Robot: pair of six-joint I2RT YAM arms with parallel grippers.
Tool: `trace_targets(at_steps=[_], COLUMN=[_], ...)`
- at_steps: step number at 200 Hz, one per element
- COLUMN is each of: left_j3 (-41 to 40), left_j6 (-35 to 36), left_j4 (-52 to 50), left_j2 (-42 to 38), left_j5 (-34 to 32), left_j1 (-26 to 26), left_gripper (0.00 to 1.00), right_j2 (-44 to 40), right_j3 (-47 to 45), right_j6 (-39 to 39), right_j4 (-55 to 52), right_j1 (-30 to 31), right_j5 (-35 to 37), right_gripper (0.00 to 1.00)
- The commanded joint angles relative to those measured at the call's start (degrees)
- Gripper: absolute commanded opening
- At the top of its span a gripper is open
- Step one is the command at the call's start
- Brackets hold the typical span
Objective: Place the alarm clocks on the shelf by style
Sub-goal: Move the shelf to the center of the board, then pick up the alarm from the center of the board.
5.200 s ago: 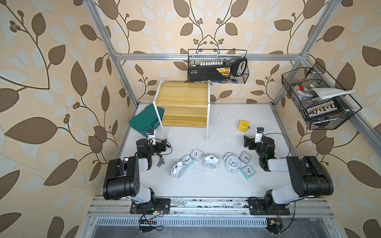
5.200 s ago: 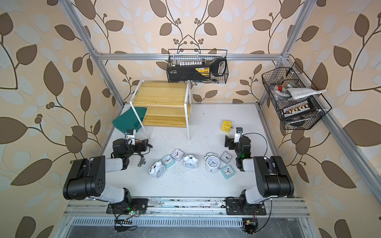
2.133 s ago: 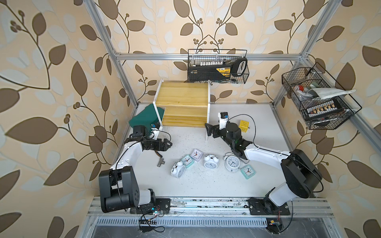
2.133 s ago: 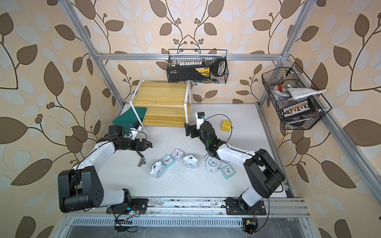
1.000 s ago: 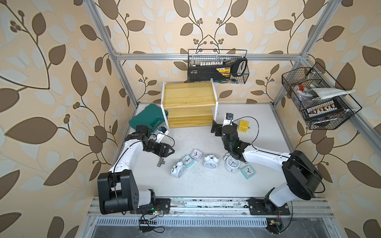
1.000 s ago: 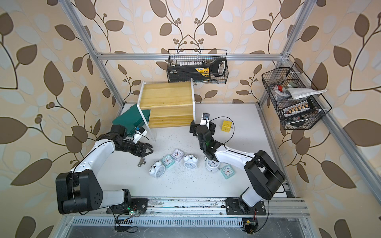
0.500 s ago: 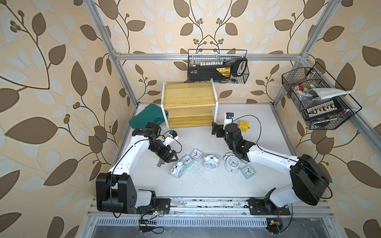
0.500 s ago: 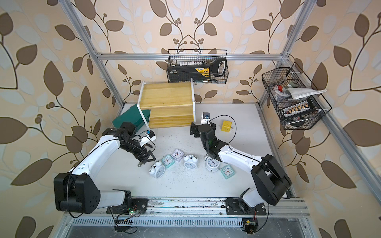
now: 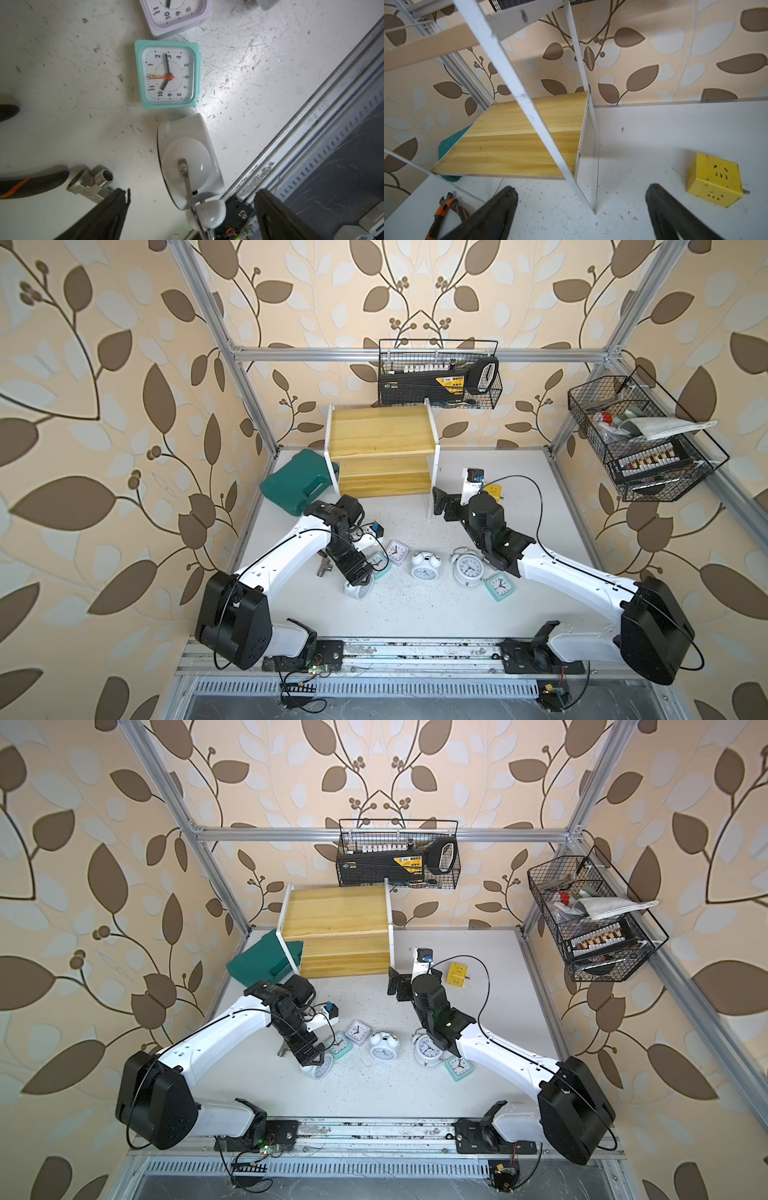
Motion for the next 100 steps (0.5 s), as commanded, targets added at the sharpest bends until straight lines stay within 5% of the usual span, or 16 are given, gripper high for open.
trace_targets(at_steps=[1,42,72,100], left_j3=[-0.9,-1.8,-2.3,-3.0], left_j6=[-2.8,-3.8,-3.7,-3.7], left_j4=[1.3,1.9,1.8,1.9], left_j2=[0.8,1.9,2.3,2.3], left_j5=[-3.6,-3.6,-3.5,-4.3], left_j1=[-1.8,-4.5,-5.4,-5.9], left_gripper=[0.99,0.9,0.74,0.71], right_j2=[-2.0,-2.2,-1.9,-2.1], right_j3=[-1.4,-1.9,-2.0,-1.8], right_j6=[0.6,0.7,0.7,0.4], right_j4=[-0.3,-0.3,-0.3,-0.3], right_j1=[0.6,0.9,1.0,1.0], right_j5=[-0.8,-1.0,-1.4,-2.1], right_gripper=[0.99,0.99,0.99,0.99])
